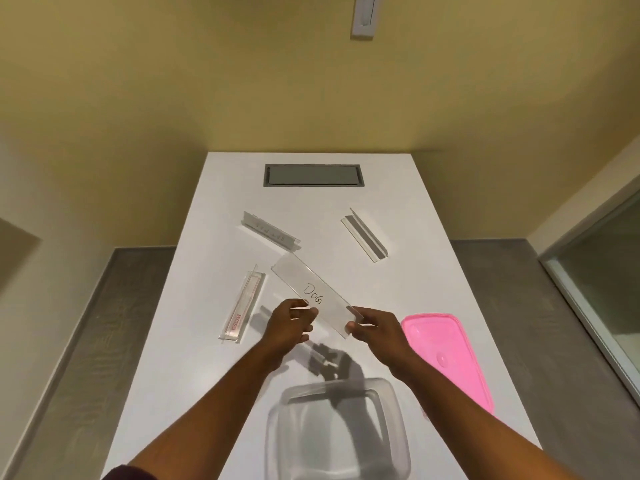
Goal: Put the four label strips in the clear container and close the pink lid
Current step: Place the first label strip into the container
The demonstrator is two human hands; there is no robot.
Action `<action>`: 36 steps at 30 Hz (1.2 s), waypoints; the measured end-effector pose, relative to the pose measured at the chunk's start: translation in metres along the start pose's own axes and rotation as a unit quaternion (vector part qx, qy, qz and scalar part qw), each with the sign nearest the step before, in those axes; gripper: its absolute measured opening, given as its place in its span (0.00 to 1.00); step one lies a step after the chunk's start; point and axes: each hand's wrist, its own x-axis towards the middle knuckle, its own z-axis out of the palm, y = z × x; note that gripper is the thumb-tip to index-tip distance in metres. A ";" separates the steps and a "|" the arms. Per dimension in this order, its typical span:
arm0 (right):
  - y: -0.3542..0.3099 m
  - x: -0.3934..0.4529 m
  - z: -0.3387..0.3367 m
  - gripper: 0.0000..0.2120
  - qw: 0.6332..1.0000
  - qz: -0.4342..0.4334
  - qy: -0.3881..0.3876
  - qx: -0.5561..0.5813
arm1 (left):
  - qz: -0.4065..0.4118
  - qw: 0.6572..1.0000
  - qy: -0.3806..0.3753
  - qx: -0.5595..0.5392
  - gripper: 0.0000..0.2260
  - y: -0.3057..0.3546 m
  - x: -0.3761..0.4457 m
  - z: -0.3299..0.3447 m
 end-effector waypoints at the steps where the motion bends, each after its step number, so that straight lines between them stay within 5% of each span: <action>1: 0.001 -0.010 -0.004 0.15 1.000 -0.005 -0.006 -0.009 | 0.014 1.000 0.014 -0.020 0.20 -0.003 -0.009 -0.009; 6: 0.010 -0.054 -0.027 0.17 0.993 -0.032 -0.052 -0.097 | 0.109 0.994 0.016 0.009 0.33 -0.020 -0.044 -0.050; 12: 0.021 -0.085 -0.035 0.16 0.972 -0.055 -0.071 -0.218 | 0.149 0.962 -0.042 0.223 0.12 -0.050 -0.079 -0.057; 17: 0.041 -0.102 -0.028 0.16 0.954 -0.082 -0.073 -0.277 | 0.162 0.931 -0.015 0.327 0.10 -0.091 -0.105 -0.048; 23: 0.079 -0.115 -0.028 0.19 0.894 -0.101 -0.040 -0.434 | 0.188 0.867 0.025 0.461 0.16 -0.128 -0.123 -0.031; 30: 0.105 -0.123 -0.019 0.21 0.821 -0.105 -0.045 -0.559 | 0.195 0.761 -0.023 0.618 0.15 -0.148 -0.123 -0.006; 36: 0.107 -0.125 0.000 0.11 0.699 -0.101 -0.135 -0.695 | 0.132 0.736 -0.036 0.663 0.14 -0.164 -0.120 0.002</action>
